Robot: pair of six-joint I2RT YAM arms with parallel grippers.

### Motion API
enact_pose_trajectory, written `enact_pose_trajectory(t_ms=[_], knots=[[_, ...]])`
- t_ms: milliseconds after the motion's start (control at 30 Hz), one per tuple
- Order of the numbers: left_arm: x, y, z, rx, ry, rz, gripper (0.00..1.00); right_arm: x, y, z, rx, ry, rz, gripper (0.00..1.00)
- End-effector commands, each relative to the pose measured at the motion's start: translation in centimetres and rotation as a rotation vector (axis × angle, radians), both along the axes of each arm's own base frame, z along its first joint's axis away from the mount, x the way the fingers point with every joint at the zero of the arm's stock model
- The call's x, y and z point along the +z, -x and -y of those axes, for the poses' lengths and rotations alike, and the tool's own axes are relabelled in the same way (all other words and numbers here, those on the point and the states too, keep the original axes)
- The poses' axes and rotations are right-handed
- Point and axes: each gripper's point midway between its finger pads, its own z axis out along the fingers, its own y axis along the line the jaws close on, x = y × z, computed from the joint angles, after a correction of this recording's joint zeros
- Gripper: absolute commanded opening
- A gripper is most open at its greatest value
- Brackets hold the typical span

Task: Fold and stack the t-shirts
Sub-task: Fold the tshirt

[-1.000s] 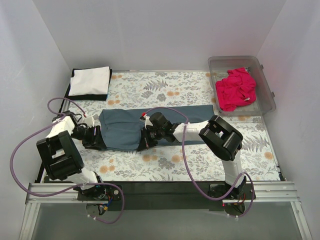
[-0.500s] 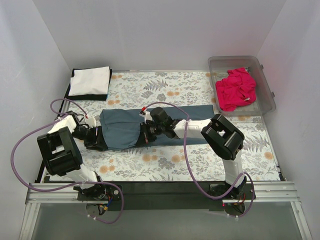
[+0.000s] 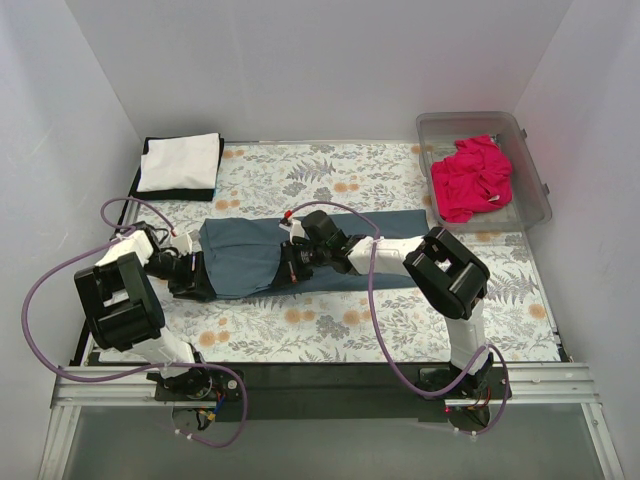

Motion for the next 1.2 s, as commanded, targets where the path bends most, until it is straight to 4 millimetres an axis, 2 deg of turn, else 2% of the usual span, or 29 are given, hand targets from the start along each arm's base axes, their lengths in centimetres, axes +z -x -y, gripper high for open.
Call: enact_pose_trajectory(t_ms=[0,367,500,567,667,700,733,833,1167], knots=[[0.6,-1.1,0.2,-0.001,0.011,0.046,0.42,3.9,-0.7,-0.8,0.011,-0.088,0.052,0.01],[2.4,-2.1,0.1,-0.012,0.019,0.090,0.22,4.1,-0.9,-0.8,0.014,-0.100,0.052,0.01],[2.5,-2.4,-0.1,-0.008,0.005,0.099,0.05,4.4,-1.2,-0.7,0.010,-0.107,0.058,0.01],[2.5,-2.6,-0.2,-0.005,0.005,0.099,0.00,4.4,-1.6,-0.5,0.003,-0.107,0.060,0.01],[2.5,-3.0,-0.4,0.007,-0.003,0.100,0.02,4.5,-1.8,-0.4,-0.002,-0.109,0.062,0.01],[2.4,-2.9,-0.4,0.009,-0.004,0.094,0.09,4.7,-1.9,-0.4,-0.002,-0.111,0.064,0.01],[2.2,-2.8,-0.5,0.008,-0.010,0.085,0.24,4.6,-1.8,-0.4,0.001,-0.111,0.062,0.01],[1.9,-2.6,-0.7,0.010,-0.023,0.084,0.36,4.4,-1.8,-0.4,0.001,-0.109,0.060,0.01],[1.7,-3.5,-0.7,0.030,-0.012,0.091,0.37,4.5,-1.7,-0.4,0.005,-0.117,0.059,0.01]])
